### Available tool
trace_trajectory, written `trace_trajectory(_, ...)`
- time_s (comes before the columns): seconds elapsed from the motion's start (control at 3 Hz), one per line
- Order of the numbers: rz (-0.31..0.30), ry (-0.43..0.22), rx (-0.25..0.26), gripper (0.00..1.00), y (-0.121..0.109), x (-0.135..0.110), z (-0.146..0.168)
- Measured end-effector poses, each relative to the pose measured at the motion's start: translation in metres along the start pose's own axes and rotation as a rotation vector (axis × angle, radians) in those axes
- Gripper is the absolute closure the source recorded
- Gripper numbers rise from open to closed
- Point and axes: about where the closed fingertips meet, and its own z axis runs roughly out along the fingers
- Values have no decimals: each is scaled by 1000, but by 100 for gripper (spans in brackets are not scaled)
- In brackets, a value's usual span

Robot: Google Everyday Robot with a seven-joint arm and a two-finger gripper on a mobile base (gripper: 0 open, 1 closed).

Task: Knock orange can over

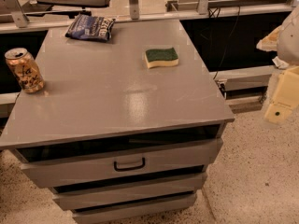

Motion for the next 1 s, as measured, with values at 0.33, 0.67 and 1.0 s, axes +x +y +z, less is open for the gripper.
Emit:
trace_trajectory(0.33,0,0,0,0,0,0,0)
trace_trajectory(0.67,23,-90,-1,0,-6,-15,14)
trace_trajectory(1.0,44,-272,-32,0,-22,-67,57)
